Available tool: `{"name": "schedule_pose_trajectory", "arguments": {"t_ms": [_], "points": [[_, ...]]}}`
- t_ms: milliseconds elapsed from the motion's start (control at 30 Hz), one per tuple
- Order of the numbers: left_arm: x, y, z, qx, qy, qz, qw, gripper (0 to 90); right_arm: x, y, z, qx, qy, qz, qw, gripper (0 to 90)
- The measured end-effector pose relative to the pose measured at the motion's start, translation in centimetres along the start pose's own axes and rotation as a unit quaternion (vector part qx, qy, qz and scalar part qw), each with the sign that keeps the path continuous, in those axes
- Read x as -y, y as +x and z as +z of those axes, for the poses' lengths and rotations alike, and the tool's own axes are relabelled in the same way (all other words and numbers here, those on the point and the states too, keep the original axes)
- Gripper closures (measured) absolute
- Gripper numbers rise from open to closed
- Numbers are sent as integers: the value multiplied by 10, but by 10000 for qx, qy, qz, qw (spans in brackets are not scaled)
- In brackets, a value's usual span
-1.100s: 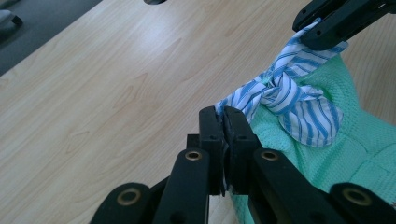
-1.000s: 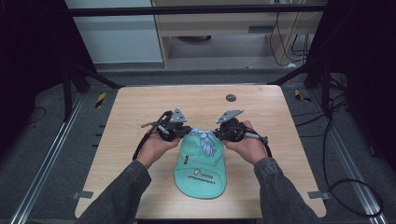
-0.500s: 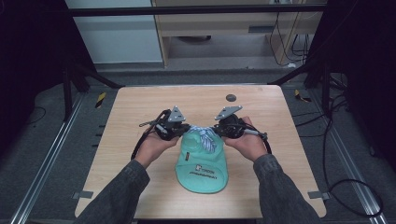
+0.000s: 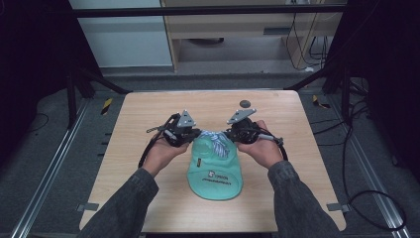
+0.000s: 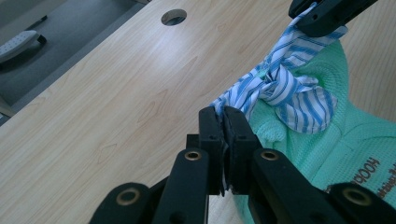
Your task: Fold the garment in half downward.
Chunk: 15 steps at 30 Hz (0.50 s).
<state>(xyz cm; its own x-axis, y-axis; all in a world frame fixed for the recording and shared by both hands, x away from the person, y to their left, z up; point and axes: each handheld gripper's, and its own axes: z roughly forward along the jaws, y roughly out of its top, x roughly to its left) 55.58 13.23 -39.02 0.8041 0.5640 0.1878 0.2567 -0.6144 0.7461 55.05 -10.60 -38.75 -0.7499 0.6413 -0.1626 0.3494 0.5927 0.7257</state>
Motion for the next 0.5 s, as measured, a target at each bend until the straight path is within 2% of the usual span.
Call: {"name": "schedule_pose_trajectory", "arguments": {"t_ms": [500], "points": [[-5, 3, -2, -91, -68, 17, 9999, 872, -5, -3, -2, 33, -67, -15, 10000, 826]]}}
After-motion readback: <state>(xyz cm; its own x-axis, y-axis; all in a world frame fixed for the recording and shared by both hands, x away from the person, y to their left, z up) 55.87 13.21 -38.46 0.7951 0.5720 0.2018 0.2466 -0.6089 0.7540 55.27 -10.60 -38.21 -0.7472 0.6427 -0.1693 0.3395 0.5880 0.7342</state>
